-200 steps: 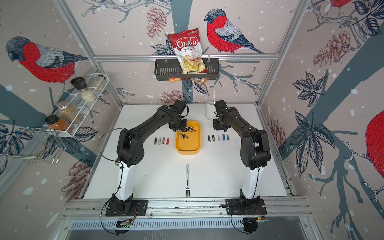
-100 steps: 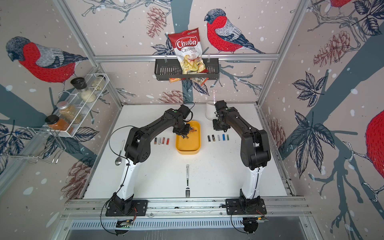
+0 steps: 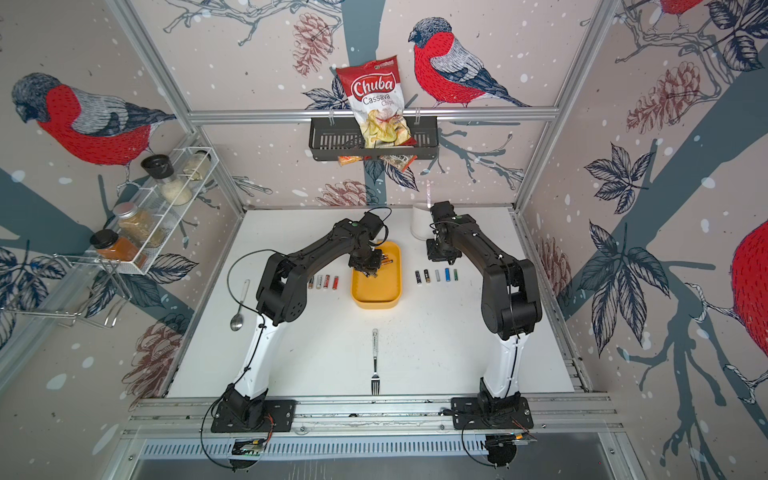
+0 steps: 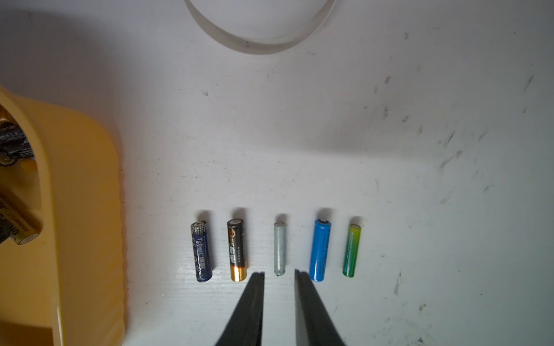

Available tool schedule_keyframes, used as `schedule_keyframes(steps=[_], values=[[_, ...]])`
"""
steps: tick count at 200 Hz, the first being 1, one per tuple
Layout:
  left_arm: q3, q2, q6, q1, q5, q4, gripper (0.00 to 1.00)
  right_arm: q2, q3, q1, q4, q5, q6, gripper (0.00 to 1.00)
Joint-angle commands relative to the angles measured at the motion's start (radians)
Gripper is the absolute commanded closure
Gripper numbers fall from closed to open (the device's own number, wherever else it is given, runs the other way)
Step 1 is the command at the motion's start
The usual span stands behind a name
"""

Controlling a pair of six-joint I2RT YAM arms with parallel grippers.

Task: Take the batteries out of the storage box
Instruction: Pick up the battery from the storage box.

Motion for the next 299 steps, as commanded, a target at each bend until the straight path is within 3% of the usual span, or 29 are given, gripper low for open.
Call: schedule_keyframes(steps=[1,139,224,299], values=[[-0.002,-0.001,0.000,-0.001,-0.010,-0.010,0.69,-0.010,-0.001,-0.002,0.006,-0.007,-0.011,0.75],[0.023,0.036,0.006,-0.001,-0.024,-0.023,0.67,-0.009,-0.004,-0.013,0.007,-0.016,-0.019,0.75],[0.028,0.043,0.010,-0.001,-0.013,-0.021,0.78,-0.011,0.001,-0.008,0.005,-0.018,-0.014,0.75],[0.029,0.002,0.013,0.001,0.011,-0.010,0.80,-0.003,0.027,0.018,0.000,-0.020,-0.002,0.75]])
